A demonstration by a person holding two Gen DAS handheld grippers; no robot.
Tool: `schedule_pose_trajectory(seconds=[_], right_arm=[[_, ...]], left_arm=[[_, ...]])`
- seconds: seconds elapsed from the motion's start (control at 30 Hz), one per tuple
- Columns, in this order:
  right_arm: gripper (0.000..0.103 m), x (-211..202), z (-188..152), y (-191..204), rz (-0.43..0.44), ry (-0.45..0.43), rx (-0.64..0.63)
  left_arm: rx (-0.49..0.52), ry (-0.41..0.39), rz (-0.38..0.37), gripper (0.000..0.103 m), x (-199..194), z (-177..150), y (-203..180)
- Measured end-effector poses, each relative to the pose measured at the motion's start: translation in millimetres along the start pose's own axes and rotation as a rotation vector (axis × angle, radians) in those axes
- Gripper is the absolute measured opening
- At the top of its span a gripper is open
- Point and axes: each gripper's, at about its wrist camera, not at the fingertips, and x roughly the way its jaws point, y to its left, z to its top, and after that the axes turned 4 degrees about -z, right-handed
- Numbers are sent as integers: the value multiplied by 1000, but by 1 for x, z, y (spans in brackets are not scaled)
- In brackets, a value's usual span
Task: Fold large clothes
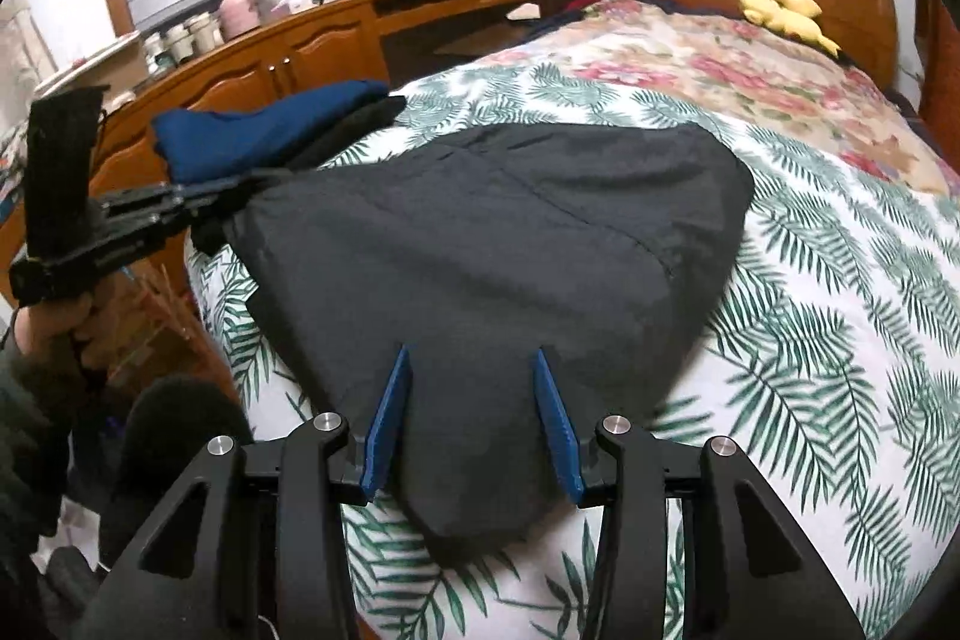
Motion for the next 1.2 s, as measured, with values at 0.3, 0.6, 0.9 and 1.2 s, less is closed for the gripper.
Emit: schedule_pose_trajectory(seconds=[0.3, 0.6, 0.9, 1.2], right_arm=[[43, 39, 15, -58, -62, -12, 70], [54, 95, 52, -124, -144, 25, 126], [84, 138, 50, -157, -87, 101, 188], [86, 145, 45, -161, -44, 116, 222]], left_arm=[[10, 53, 15, 3, 16, -10, -2], [21, 71, 37, 3, 18, -10, -7], [15, 85, 43, 3, 22, -7, -10], [-45, 112, -35, 13, 1, -10, -1]])
